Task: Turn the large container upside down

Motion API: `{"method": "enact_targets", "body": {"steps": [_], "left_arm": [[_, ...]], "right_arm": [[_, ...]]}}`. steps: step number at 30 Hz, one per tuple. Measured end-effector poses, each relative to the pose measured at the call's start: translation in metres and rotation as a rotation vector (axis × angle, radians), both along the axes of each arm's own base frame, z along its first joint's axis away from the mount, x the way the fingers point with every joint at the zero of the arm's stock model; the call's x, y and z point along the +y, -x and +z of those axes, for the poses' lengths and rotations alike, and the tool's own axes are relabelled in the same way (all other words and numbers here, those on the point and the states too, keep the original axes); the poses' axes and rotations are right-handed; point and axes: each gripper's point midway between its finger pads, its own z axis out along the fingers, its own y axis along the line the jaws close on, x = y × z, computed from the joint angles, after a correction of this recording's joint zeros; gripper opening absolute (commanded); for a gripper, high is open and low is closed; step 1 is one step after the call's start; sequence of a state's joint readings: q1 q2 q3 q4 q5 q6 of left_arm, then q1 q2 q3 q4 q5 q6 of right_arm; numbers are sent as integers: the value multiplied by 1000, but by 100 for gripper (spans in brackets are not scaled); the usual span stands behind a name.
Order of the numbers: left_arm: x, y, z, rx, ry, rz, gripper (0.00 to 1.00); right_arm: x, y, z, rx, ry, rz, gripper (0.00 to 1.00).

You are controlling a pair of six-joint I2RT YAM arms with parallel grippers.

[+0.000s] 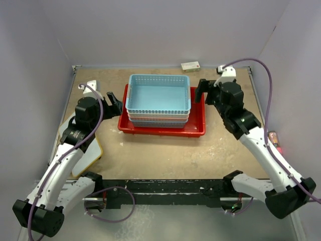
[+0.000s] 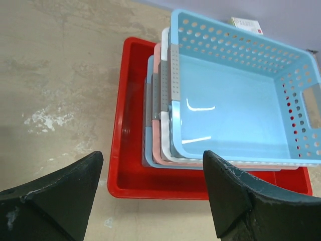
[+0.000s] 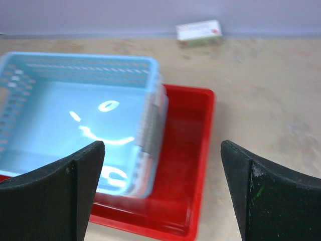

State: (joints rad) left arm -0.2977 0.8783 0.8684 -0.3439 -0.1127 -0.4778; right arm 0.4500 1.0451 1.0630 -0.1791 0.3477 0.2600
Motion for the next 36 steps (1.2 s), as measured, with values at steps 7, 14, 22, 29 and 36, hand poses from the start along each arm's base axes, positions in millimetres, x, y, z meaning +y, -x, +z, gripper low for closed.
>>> {"method": "enact_targets", "body": {"steps": [7,14,22,29,36], "left_arm": [[14,-3,28,-59,-10,76,78],[34,-7,26,-21,-54,194,79],[31,-14,15,16,-32,211,79],[31,-14,16,14,-28,208,79],[30,-12,20,2,-16,205,79]], "right_arm": [[91,-20,28,27,-2,315,100],[156,20,-15,132,104,729,97],[182,23,-62,219,176,929,65],[192,17,-100,309,252,999,32],[194,20,-98,306,277,1023,14]]}}
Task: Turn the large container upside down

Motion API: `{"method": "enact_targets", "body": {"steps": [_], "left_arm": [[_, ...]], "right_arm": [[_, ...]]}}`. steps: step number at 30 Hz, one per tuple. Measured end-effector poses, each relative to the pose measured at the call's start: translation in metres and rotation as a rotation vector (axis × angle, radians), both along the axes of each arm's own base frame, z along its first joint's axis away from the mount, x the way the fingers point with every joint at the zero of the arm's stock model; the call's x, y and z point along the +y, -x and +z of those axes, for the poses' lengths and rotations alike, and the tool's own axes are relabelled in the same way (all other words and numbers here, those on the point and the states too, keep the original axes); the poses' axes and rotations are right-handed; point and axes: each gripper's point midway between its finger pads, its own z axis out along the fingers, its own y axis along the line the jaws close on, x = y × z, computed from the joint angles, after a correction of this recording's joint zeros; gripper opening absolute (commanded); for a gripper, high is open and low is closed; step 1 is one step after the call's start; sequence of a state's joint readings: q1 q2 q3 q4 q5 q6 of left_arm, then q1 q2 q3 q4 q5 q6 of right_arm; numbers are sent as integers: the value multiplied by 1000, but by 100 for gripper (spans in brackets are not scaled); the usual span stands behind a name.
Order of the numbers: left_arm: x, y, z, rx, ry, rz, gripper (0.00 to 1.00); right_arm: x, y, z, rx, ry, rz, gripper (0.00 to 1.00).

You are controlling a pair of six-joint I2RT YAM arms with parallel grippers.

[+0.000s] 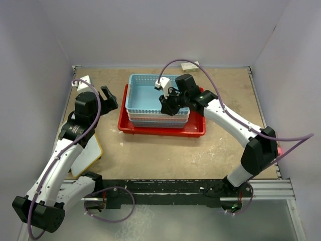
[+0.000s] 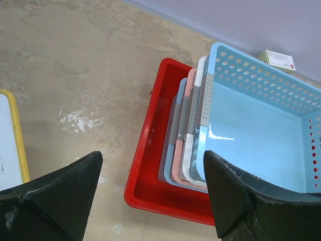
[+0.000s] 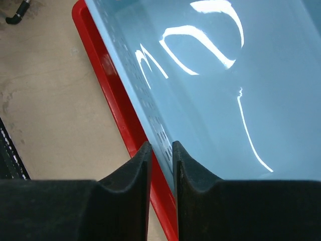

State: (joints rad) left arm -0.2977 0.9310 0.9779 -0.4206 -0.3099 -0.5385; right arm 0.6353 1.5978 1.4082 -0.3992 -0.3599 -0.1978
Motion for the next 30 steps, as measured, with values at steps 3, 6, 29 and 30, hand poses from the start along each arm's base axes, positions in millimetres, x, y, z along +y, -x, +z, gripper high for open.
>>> {"method": "enact_targets", "body": {"steps": [3,6,29,30], "left_arm": [[-1,0,-2,4,0,-3,79],[-2,1,-4,10,1,-9,79],[-9,-2,-6,14,13,-41,79],[-9,-2,-6,16,13,-44,79]], "right_arm": [[5,3,3,-12,-1,32,0],[13,10,6,-10,-7,69,0],[-75,-6,206,-449,-408,-548,0],[-89,-11,203,-463,-388,-618,0]]}}
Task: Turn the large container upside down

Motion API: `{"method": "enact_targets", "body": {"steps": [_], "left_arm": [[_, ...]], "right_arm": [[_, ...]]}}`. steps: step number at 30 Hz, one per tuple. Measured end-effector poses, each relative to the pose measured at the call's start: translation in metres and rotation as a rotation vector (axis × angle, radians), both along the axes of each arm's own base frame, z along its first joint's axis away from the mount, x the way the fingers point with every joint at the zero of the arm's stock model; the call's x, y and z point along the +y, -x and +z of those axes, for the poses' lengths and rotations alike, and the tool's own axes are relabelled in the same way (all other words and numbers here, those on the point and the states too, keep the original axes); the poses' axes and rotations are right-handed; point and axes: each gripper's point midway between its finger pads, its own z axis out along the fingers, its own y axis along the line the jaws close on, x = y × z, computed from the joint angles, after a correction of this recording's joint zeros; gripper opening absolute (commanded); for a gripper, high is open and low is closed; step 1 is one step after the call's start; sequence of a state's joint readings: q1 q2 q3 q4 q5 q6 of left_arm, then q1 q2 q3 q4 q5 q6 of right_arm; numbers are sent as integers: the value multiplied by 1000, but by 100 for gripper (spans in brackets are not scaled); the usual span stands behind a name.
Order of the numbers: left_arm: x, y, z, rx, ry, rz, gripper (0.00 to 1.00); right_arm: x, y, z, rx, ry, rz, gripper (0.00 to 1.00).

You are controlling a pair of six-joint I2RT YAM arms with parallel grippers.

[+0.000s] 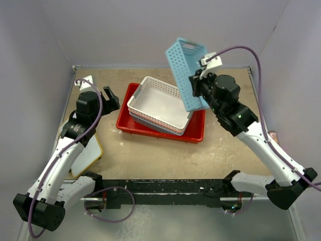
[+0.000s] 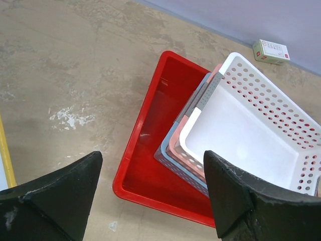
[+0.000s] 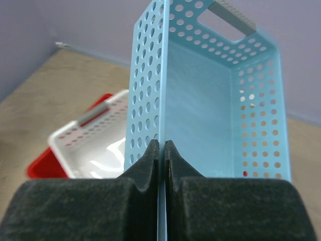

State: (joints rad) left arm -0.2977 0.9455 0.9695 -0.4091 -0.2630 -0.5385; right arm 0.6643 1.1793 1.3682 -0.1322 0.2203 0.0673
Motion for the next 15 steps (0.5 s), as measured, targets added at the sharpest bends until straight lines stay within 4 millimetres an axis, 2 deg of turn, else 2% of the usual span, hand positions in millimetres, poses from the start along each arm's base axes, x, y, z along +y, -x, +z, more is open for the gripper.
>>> {"method": "enact_targets", "body": {"steps": [4,8,12,15], "left_arm": [[-2,-1,-3,9,2,-11,79],[-6,-3,-4,12,6,-24,79],[-10,-7,-7,19,12,-42,79],[-15,-9,-9,25,18,-60,79]], "right_arm": [[-67,-13,-24,43,25,-267,0],[-134,-13,-50,110,43,-478,0],[-179,-13,-74,177,38,-603,0],[-195,-21,-90,240,-14,-615,0]]}}
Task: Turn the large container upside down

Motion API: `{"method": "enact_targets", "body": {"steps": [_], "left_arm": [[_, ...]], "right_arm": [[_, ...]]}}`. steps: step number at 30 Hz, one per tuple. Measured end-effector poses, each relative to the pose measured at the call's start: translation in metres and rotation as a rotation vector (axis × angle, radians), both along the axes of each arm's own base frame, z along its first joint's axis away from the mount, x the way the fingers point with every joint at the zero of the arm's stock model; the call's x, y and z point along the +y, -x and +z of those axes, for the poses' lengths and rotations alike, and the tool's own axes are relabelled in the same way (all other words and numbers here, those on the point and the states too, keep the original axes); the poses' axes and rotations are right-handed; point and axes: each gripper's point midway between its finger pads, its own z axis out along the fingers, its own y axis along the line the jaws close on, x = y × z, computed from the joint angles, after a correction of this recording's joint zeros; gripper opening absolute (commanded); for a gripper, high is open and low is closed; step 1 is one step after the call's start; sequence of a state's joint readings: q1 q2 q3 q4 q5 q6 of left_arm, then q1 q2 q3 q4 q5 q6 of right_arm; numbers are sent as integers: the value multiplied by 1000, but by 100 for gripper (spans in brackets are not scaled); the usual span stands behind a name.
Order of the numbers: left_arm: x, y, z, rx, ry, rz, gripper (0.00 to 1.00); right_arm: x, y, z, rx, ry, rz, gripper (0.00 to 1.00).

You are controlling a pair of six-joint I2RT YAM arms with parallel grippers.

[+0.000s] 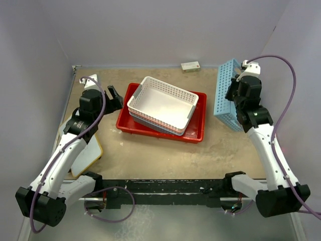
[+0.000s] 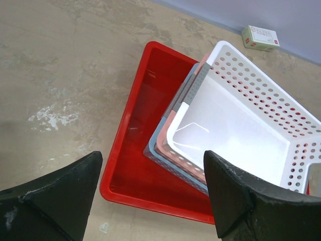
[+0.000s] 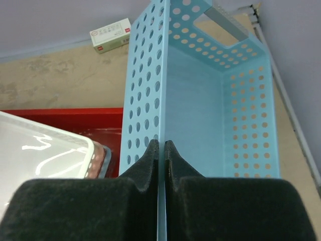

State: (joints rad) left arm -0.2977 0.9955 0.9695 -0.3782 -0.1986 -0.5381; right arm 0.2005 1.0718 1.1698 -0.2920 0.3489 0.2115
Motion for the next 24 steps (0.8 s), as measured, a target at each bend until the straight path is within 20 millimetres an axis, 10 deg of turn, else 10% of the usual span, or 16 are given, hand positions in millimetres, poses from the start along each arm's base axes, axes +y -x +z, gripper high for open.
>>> {"method": "enact_targets", "body": {"steps": [9,24], "left_arm": [[-33,-7,-15,49,57,-152,79],[-41,-6,-18,64,71,-191,79]], "right_arm": [[-20,-42,-48,110,-375,61,0],[-7,-106,-64,75,-1017,363,0]]}}
